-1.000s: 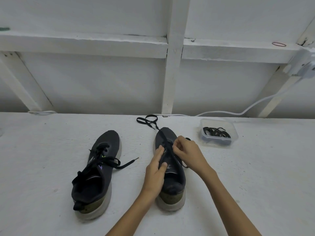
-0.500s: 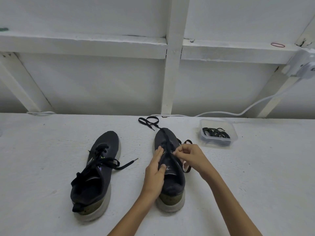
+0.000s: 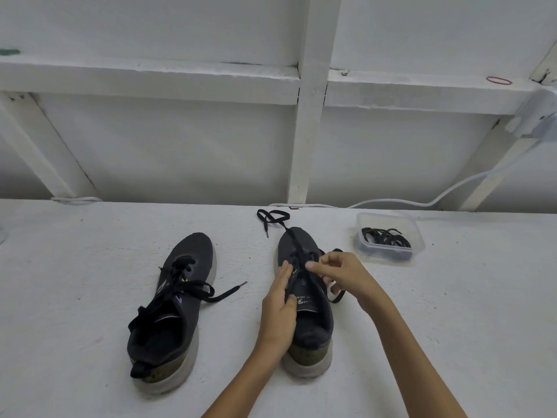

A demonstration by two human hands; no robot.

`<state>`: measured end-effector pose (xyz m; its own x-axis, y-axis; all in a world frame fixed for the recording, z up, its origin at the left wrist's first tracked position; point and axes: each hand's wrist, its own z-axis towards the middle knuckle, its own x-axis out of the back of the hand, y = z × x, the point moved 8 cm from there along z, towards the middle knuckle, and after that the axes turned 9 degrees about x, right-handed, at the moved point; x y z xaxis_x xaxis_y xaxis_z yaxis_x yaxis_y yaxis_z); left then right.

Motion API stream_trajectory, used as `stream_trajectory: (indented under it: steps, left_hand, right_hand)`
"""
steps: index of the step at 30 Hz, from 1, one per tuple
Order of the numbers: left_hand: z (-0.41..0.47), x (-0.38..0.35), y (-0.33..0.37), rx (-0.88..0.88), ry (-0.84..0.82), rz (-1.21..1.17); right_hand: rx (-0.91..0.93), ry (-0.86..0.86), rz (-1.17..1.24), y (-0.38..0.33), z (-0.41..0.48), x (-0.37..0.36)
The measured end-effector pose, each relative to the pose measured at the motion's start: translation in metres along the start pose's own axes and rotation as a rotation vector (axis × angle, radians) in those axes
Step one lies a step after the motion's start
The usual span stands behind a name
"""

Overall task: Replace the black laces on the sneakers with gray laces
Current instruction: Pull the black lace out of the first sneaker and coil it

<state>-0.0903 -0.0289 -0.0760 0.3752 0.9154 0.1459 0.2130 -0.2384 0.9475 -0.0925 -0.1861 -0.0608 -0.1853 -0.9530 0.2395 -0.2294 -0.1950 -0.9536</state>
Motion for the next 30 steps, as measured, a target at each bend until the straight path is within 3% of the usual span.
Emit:
stream_trajectory:
  steps: [3, 10, 15, 17, 23, 27, 30]
  left_hand:
    - [-0.002, 0.001, 0.0, 0.001, 0.035, -0.001]
    - [-0.004, 0.0, 0.001, -0.006, 0.033, 0.008]
    - [-0.004, 0.0, 0.001, 0.003, 0.054, -0.001]
    - [-0.004, 0.0, 0.001, 0.001, 0.055, 0.002]
    - [-0.006, 0.0, 0.002, -0.002, 0.058, 0.003]
    - [-0.005, 0.001, 0.002, -0.004, 0.061, 0.003]
    - [-0.005, 0.0, 0.002, -0.009, 0.061, 0.015]
  right_hand:
    - [0.055, -0.031, -0.016, -0.004, -0.002, -0.001]
    - [0.09, 0.195, 0.108, -0.021, 0.01, 0.021]
    - [-0.015, -0.034, 0.033, -0.007, 0.001, 0.004]
    - [0.001, -0.04, 0.024, -0.006, 0.0, 0.006]
    - [0.085, 0.259, 0.236, -0.016, 0.009, 0.046]
    - [-0.005, -0.002, 0.078, -0.006, 0.002, 0.018]
    - [0.007, -0.017, 0.014, -0.004, 0.001, 0.012]
